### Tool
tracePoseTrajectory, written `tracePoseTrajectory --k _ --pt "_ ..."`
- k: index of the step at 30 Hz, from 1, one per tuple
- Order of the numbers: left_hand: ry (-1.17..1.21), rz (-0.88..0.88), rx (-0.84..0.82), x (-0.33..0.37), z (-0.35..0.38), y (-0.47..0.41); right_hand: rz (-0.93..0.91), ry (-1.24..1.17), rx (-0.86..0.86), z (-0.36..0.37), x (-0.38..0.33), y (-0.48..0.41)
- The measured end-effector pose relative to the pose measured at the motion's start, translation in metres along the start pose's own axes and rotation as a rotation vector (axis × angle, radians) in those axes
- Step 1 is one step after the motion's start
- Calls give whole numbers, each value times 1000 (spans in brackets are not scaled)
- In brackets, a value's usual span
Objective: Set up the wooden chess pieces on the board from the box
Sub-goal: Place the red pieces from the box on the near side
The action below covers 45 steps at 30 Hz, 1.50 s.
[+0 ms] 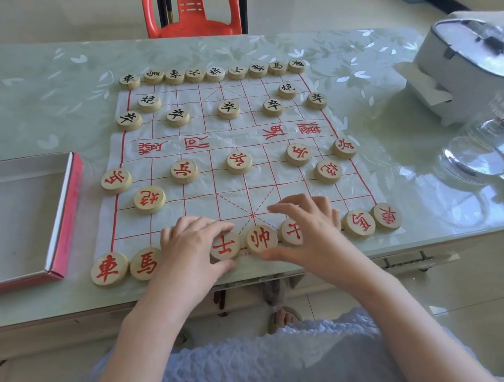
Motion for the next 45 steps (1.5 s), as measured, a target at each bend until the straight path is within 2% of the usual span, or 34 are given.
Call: tracePoseTrajectory --k 5,16,18,21,24,28,33,37,40,45 --pt "9 16 -3 8 -2 -2 87 -43 84 -24 36 21" --pt "-10 149 -32 54 -2 -29 75 143 101 -16 27 8" --pt "-18 192 -38 60 -2 -36 83 84 113 -20 32 12" --pt "12 266 -124 70 6 -42 106 -155 120 -36 52 25" --pt "40 299 -221 72 18 -43 108 -100 90 -46 69 35" --pt "50 318 -251 73 25 -47 79 -79 16 -42 69 33" --pt "48 318 -193 73 24 -49 54 -57 -43 -38 63 24" --pt "-27 260 -29 74 21 -48 -2 11 36 -33 63 21" --pt "-125 222 70 77 23 -50 25 39 122 -33 71 21" --pt "-210 142 68 84 26 -49 16 106 152 -28 70 24"
Point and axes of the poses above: each hand's wrist, its own y-axis away from the middle knuckle, its own z-axis out of the palm, x = y × z, the point moved 5 cm from there along -y, towards the middle knuckle, and after that the axes turned 8 degrees about -x, right-handed, at the moved point
